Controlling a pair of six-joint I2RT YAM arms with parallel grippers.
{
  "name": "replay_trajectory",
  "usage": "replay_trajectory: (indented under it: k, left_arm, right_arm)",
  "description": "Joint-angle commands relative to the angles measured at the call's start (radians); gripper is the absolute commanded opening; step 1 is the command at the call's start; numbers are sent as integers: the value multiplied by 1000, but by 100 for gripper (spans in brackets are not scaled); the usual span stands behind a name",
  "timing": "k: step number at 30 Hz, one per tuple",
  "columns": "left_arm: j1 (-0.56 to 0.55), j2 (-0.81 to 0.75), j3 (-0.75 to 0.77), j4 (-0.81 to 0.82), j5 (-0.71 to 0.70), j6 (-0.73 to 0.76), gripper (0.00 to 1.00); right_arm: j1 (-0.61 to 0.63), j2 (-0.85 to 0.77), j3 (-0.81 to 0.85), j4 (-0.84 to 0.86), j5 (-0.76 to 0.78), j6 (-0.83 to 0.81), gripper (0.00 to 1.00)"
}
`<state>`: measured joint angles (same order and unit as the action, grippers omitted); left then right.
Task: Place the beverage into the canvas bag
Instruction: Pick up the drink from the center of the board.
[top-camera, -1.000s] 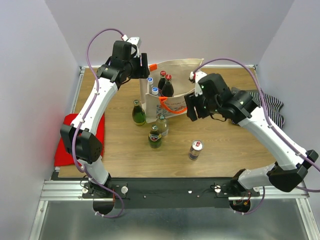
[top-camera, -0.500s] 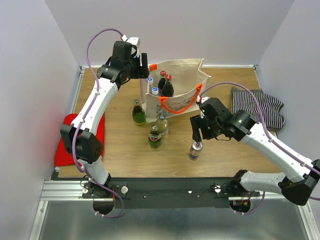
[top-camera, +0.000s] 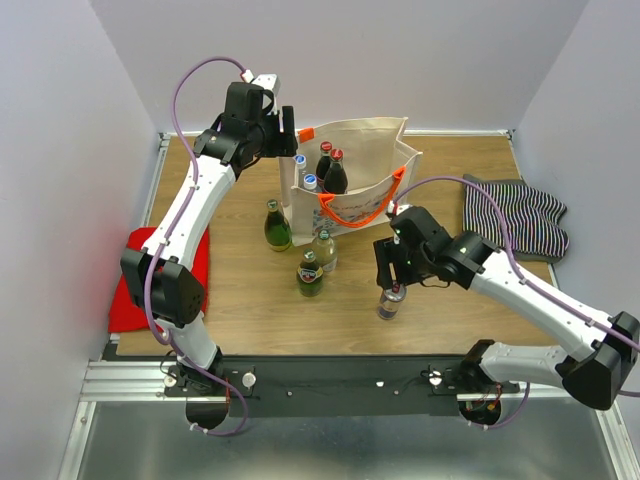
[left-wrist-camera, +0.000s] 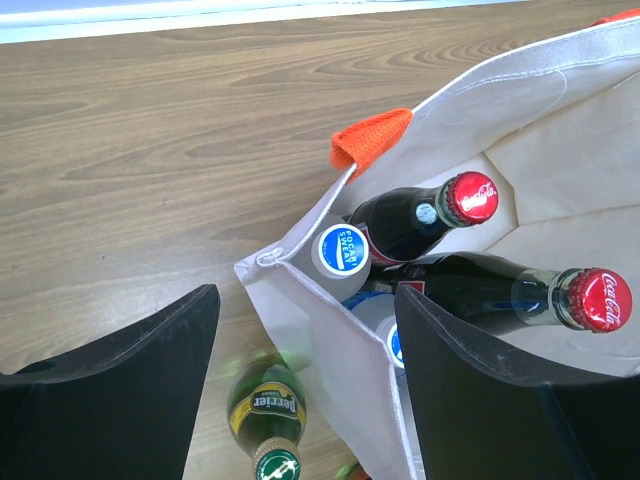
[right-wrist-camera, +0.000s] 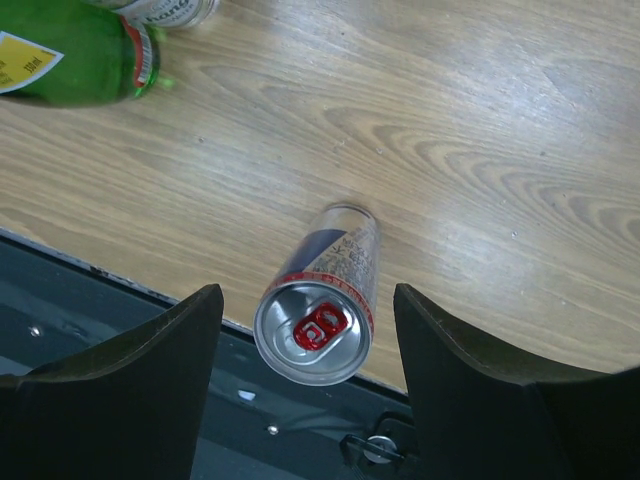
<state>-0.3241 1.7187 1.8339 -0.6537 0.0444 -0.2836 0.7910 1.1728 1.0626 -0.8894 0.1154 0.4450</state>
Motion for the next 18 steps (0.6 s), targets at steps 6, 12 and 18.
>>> replay_trajectory:
  k: [6, 12, 18]
  left_arm:
    - [-1, -19, -4, -7, -31, 26, 80]
    - [-1, -11, -4, -6, -31, 31, 80]
    - [0, -8, -8, -3, -31, 31, 80]
  right_arm:
    - [4, 21, -47, 41, -31, 15, 77]
    - [5, 19, -55, 24, -48, 20, 77]
    - [11, 14, -78, -2, -74, 31, 76]
